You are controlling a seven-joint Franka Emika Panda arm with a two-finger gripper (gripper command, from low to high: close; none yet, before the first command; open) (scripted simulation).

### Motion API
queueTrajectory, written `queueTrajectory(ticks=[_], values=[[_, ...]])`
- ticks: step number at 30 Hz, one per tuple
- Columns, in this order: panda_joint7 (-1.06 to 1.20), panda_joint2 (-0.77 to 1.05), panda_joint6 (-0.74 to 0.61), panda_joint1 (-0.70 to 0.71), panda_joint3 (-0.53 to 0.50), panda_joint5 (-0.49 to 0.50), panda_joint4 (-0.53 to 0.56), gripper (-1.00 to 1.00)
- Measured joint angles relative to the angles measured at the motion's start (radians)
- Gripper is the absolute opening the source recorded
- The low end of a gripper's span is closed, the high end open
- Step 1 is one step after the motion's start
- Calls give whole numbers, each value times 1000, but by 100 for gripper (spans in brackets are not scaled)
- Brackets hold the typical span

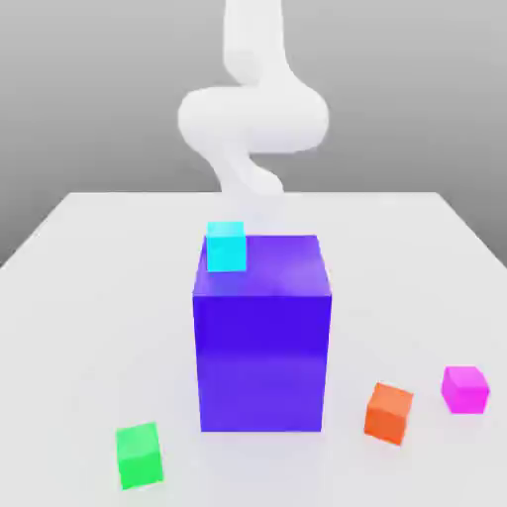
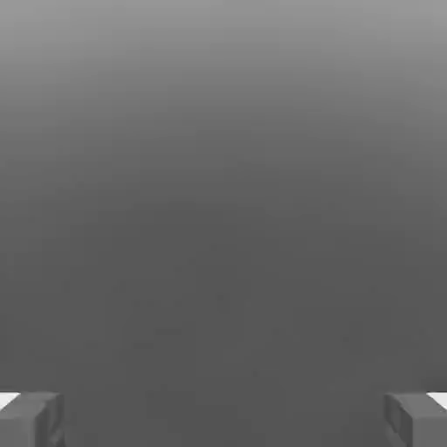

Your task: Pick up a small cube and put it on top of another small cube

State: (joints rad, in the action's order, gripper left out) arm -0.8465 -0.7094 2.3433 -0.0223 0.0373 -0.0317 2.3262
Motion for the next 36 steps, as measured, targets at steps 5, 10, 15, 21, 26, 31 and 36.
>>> queueTrajectory(ticks=[5,10,15,21,26,31,36], values=[[-106,183,88,-44,93,-51,53,0],[-232,360,174,-83,201,-67,105,0],[-396,542,263,-120,311,-31,158,0],[-670,774,366,-226,375,120,220,0],[-887,966,461,-347,302,289,239,0],[-972,1102,562,-447,183,393,209,-100],[-981,1116,575,-458,170,404,205,-100]])
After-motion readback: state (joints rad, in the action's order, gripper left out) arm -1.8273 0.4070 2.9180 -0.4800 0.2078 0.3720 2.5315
